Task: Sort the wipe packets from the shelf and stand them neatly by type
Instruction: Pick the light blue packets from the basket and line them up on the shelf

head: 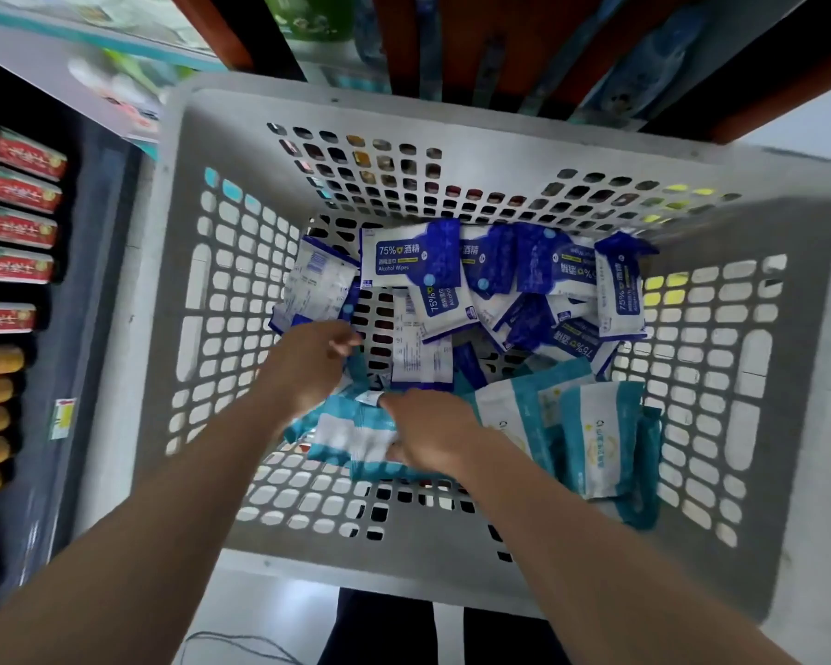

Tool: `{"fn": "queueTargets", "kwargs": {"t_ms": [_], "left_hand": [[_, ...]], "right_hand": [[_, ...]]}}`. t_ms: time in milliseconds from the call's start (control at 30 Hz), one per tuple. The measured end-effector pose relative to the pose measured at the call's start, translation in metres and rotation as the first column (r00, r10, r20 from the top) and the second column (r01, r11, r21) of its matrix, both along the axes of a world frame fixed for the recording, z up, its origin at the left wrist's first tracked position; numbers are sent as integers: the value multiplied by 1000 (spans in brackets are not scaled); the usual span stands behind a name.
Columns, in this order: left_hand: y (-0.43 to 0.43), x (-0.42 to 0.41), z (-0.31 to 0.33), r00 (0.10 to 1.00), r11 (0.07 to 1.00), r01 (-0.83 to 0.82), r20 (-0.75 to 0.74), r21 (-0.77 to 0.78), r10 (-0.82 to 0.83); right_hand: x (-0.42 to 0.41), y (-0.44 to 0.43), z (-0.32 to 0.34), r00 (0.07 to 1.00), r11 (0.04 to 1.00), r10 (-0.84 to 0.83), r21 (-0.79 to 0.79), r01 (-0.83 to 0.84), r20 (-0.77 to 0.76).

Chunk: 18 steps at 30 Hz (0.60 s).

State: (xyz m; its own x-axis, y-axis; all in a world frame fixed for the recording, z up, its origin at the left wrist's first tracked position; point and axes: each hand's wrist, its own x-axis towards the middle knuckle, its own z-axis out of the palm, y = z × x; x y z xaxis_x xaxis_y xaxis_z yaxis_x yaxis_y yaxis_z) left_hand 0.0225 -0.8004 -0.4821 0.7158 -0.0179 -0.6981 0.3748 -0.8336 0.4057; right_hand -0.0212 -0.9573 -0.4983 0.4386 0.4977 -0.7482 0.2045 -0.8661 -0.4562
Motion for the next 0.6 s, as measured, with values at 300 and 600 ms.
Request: {"fn": "queueTargets", "kwargs": {"t_ms": [300, 600], "left_hand": [[-21, 3, -58, 665, 640, 745, -280, 187, -692], [9, 7, -52, 935, 902, 353, -69, 248, -347]], "right_hand": [[10, -2, -18, 965, 995, -49, -100, 24, -258], [9, 5, -43, 603, 599, -797, -103, 794, 17]]}}
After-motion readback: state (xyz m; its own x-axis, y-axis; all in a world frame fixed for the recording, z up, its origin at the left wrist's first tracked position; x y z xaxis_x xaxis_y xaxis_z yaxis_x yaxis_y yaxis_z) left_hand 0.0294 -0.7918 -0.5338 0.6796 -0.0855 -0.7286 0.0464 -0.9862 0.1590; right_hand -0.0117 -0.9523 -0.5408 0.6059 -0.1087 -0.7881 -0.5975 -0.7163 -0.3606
